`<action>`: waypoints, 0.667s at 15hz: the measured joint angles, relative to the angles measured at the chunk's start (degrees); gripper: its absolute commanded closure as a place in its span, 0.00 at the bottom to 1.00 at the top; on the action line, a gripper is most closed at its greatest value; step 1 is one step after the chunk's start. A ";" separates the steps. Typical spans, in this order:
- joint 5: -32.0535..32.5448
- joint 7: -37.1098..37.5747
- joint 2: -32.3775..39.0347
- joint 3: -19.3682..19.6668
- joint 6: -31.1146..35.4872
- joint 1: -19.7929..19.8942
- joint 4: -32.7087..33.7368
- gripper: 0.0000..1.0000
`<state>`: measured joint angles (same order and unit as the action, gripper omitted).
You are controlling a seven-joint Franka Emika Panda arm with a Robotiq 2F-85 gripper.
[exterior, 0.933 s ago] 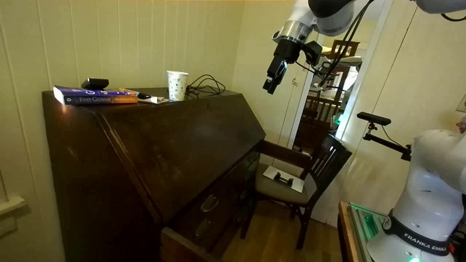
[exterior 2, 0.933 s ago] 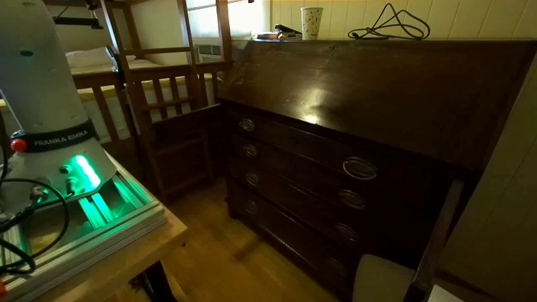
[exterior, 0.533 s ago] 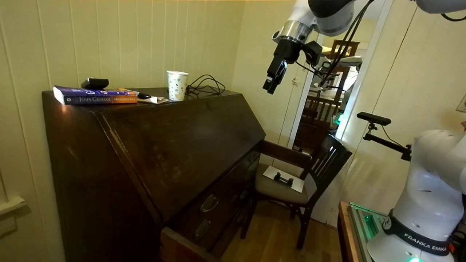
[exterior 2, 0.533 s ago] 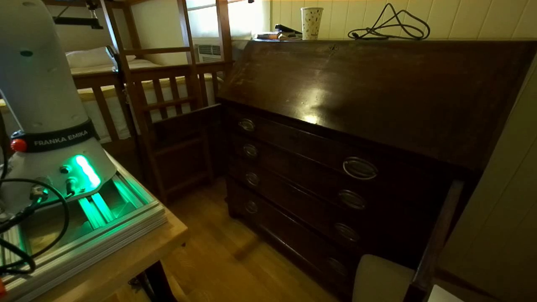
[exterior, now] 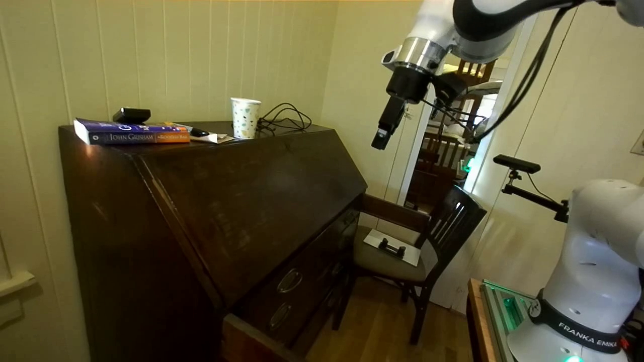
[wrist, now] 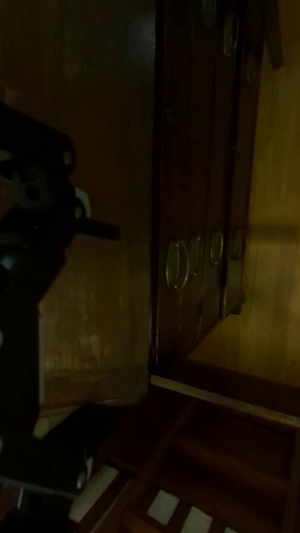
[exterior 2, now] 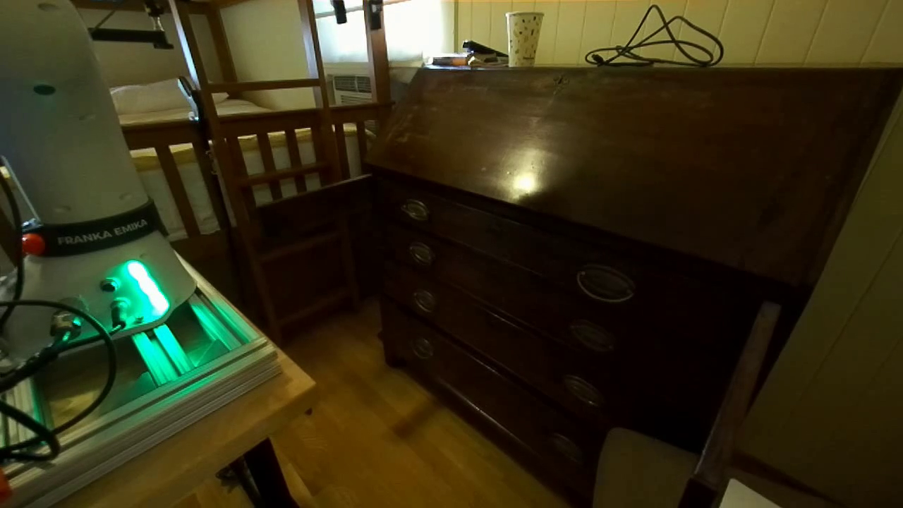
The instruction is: Push the wooden rail on the left backwards.
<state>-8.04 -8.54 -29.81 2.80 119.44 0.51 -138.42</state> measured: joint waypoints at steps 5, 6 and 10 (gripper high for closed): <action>0.24 6.19 -7.26 -5.90 -2.65 -2.54 -8.63 0.00; 0.22 6.19 -7.80 -5.78 -3.16 -3.32 -9.01 0.00; 0.31 6.32 -8.09 -5.59 -3.30 -3.59 -9.18 0.00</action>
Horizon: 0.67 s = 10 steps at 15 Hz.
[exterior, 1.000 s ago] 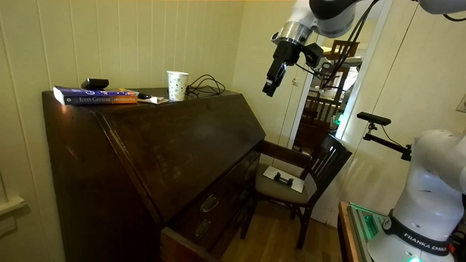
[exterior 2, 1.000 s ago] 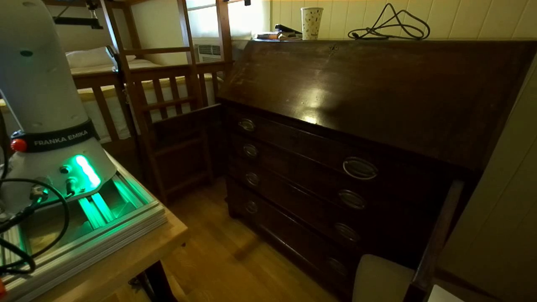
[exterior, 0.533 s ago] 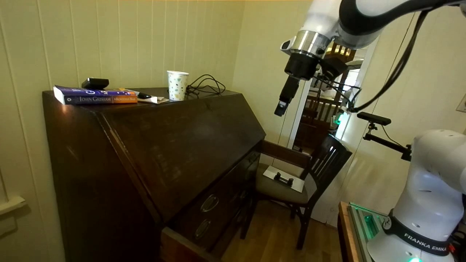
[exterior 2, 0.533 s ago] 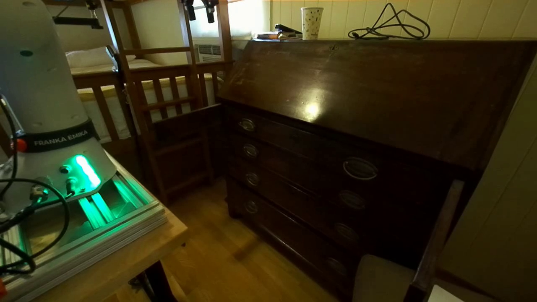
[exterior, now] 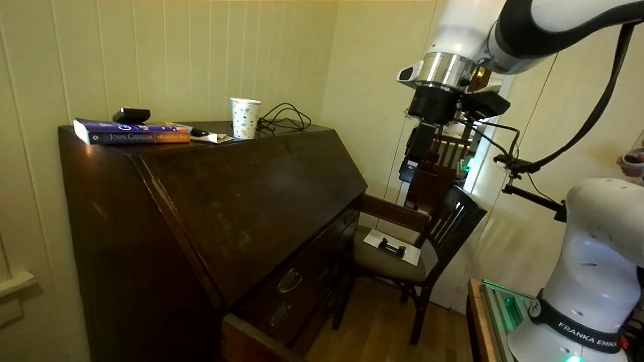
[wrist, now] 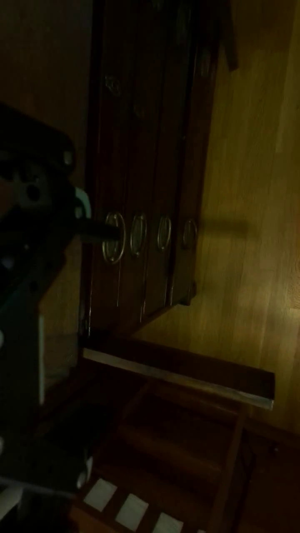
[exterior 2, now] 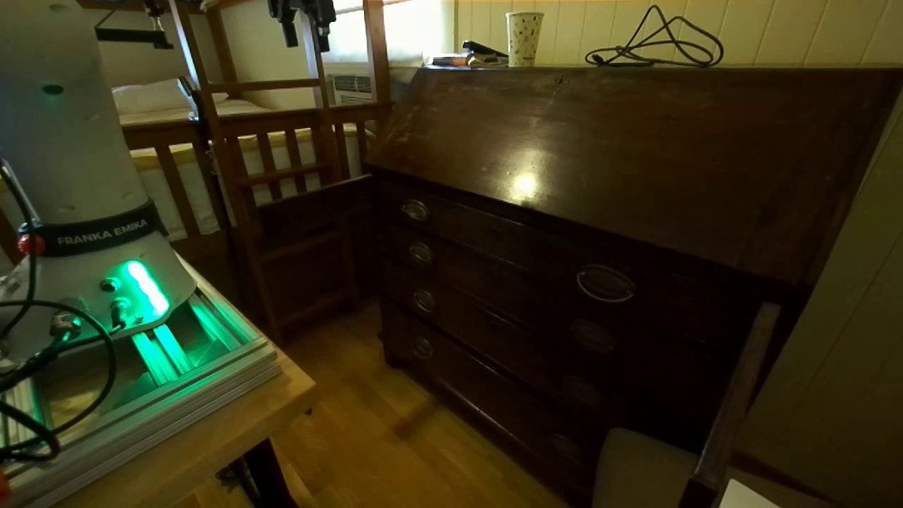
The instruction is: Push the wooden rail on the left backwards.
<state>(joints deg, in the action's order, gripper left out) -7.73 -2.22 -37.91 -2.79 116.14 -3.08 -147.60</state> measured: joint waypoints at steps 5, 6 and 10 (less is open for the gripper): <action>2.18 10.43 1.56 -5.61 3.04 0.48 -3.51 0.00; 2.17 12.80 2.01 -7.08 5.11 0.34 -4.95 0.00; 1.77 19.48 5.13 -12.07 18.24 -1.53 -10.59 0.00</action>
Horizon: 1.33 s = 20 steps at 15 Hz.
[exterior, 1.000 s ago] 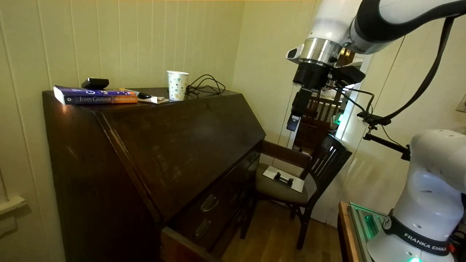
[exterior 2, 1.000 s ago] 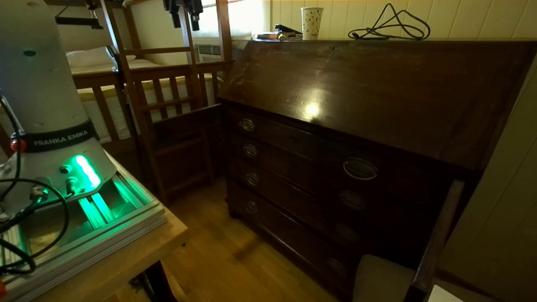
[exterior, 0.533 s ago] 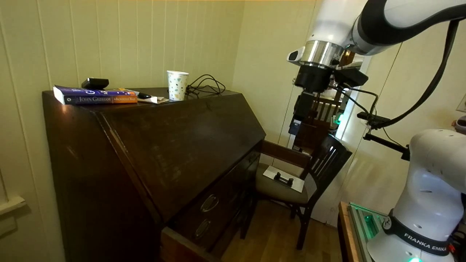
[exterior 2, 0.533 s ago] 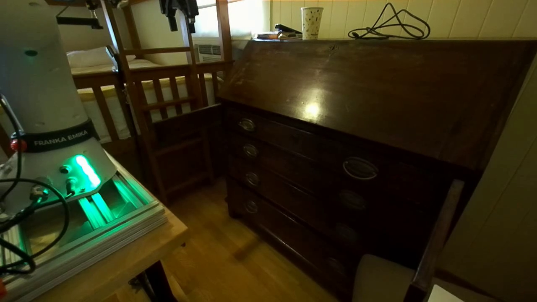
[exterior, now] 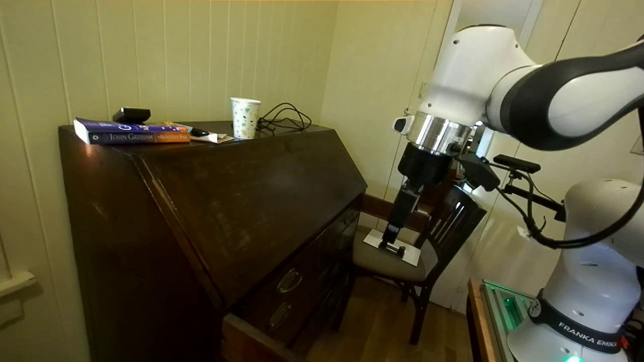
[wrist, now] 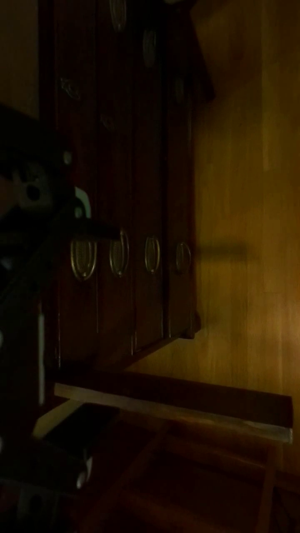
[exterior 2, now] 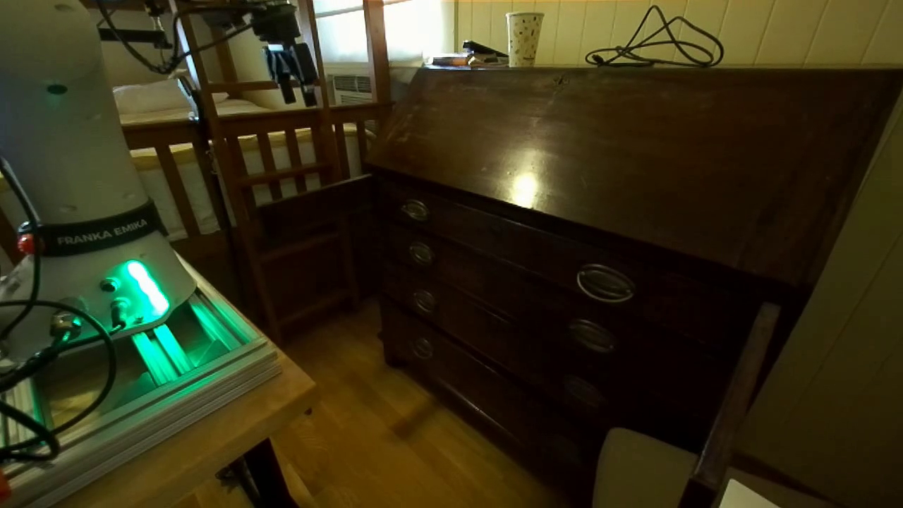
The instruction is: Push the wooden rail on the left backwards.
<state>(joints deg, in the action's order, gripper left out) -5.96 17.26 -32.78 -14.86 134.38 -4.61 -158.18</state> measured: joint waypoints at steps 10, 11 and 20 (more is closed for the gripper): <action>3.47 9.23 20.63 -6.22 17.98 -4.82 0.33 0.00; 4.26 9.89 21.92 -6.70 17.92 -4.83 0.57 0.00; 15.71 24.36 23.14 -9.05 17.80 -1.22 1.12 0.00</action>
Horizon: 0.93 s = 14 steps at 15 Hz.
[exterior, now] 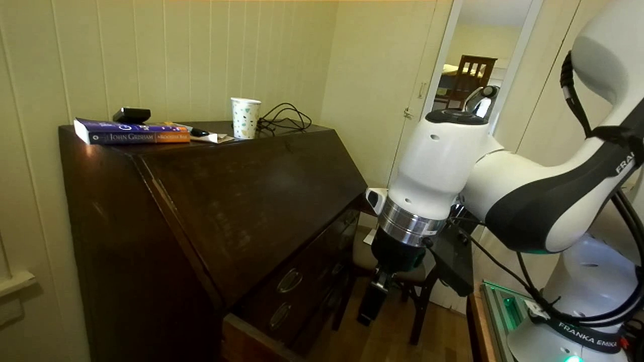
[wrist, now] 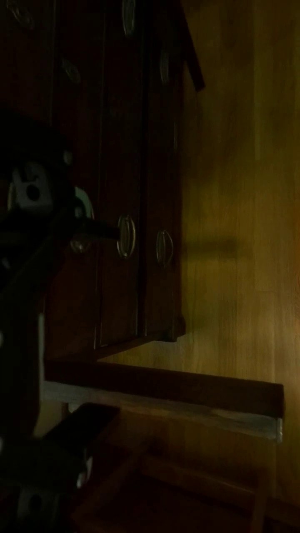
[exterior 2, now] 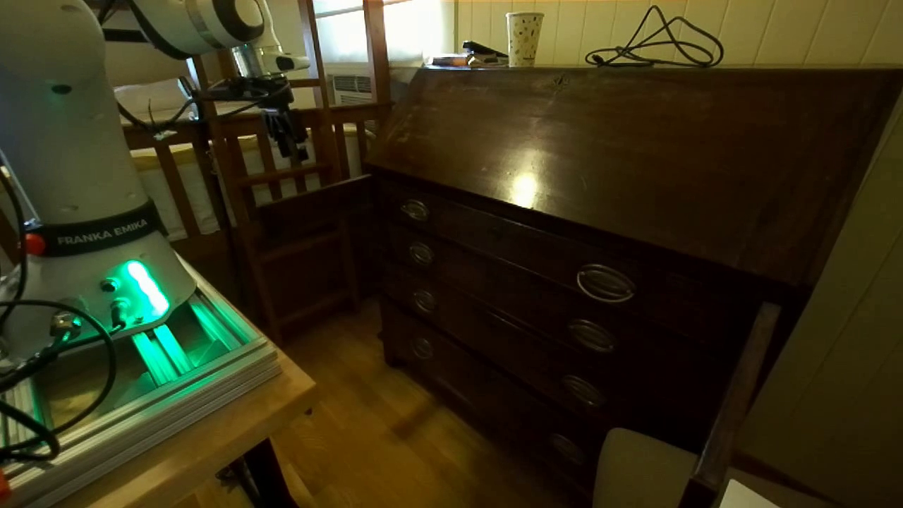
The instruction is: Push the wooden rail on the left backwards.
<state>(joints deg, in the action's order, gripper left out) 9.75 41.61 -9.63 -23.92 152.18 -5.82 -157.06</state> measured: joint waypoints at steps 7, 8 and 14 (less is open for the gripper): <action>18.96 25.41 6.01 -8.75 -0.01 6.89 2.92 0.00; 20.52 27.42 8.08 -9.37 -0.01 6.86 4.11 0.00; 25.89 32.23 21.34 -8.37 0.56 6.32 11.15 0.00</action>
<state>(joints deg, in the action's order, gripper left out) 35.64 73.85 11.70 -32.29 152.74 0.49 -145.91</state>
